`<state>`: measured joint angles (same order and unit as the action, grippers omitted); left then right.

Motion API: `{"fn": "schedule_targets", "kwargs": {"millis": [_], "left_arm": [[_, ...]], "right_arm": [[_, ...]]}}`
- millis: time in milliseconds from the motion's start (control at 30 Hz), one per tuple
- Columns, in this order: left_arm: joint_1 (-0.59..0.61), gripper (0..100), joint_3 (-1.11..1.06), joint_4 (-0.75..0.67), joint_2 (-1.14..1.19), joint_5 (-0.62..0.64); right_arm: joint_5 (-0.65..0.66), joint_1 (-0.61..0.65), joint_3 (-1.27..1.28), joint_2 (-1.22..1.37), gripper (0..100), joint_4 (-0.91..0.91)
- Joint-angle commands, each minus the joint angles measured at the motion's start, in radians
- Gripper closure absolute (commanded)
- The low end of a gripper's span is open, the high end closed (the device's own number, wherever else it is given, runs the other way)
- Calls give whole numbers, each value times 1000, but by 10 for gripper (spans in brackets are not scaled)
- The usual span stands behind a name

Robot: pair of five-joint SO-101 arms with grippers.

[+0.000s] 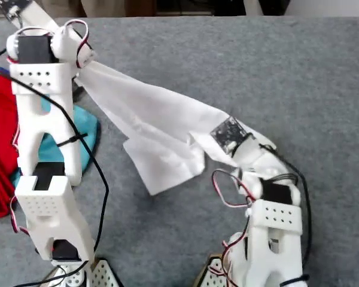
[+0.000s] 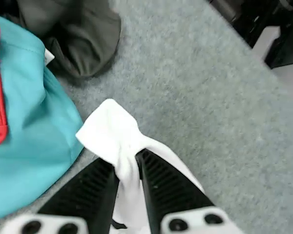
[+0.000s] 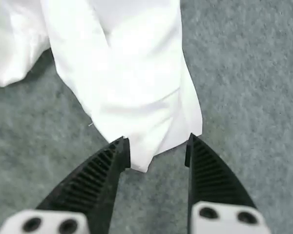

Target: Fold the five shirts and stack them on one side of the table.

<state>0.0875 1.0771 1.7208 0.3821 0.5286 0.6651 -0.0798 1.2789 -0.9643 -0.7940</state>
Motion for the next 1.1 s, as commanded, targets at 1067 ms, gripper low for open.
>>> {"fn": "schedule_targets", "kwargs": {"millis": [1067], "left_arm": [[133, 982, -761, -339, -67, -9]], "right_arm": [[-252, 473, -766, 1064, 997, -104]]}}
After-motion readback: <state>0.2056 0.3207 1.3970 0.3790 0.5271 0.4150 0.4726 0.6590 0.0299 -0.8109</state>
